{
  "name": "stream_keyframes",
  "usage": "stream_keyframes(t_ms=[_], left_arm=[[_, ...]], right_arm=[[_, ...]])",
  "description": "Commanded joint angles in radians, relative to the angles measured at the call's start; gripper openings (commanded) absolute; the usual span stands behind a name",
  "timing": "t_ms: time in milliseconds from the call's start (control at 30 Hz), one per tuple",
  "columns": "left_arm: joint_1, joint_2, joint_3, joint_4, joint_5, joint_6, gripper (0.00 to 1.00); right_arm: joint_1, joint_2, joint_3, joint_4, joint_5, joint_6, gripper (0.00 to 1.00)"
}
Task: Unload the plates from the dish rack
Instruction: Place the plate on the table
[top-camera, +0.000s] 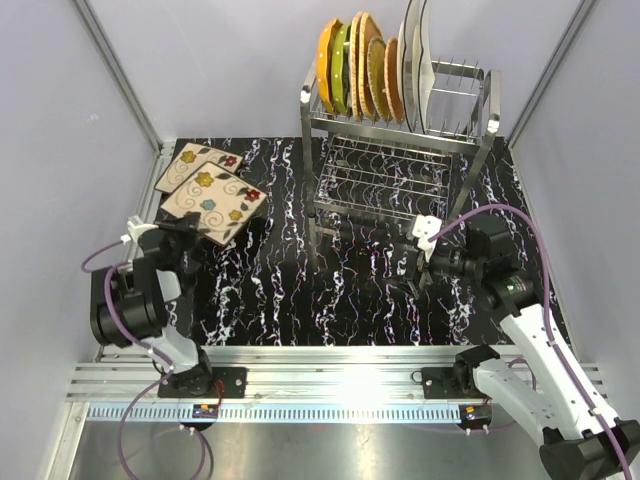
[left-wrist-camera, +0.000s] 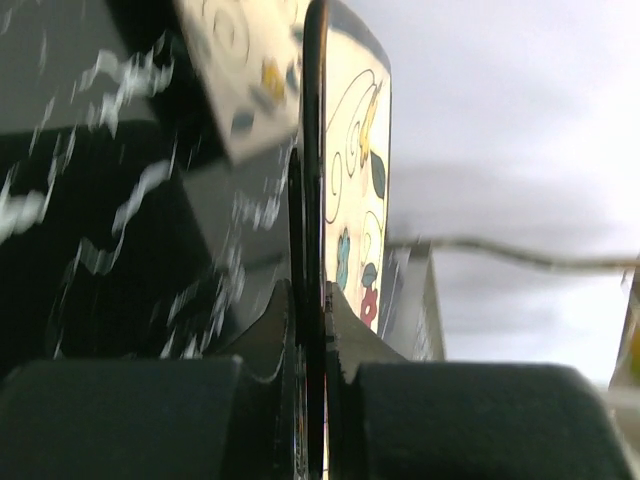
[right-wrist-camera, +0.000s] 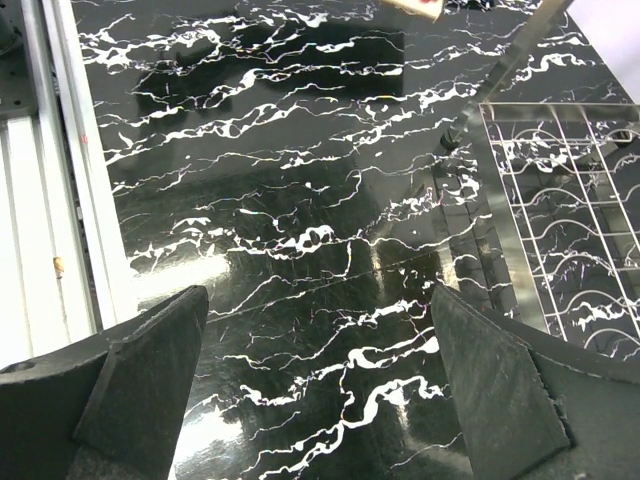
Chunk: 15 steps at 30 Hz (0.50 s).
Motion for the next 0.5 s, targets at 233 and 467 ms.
stream_keyframes(t_ms=[233, 467], left_arm=[[0.010, 0.244, 0.330, 0.376, -0.172, -0.123, 0.00], [0.010, 0.353, 0.502, 0.265, -0.223, -0.107, 0.00]], right_arm=[[0.006, -0.018, 0.011, 0.025, 0.048, 0.024, 1.00], [0.006, 0.005, 0.036, 0.018, 0.070, 0.011, 1.00]])
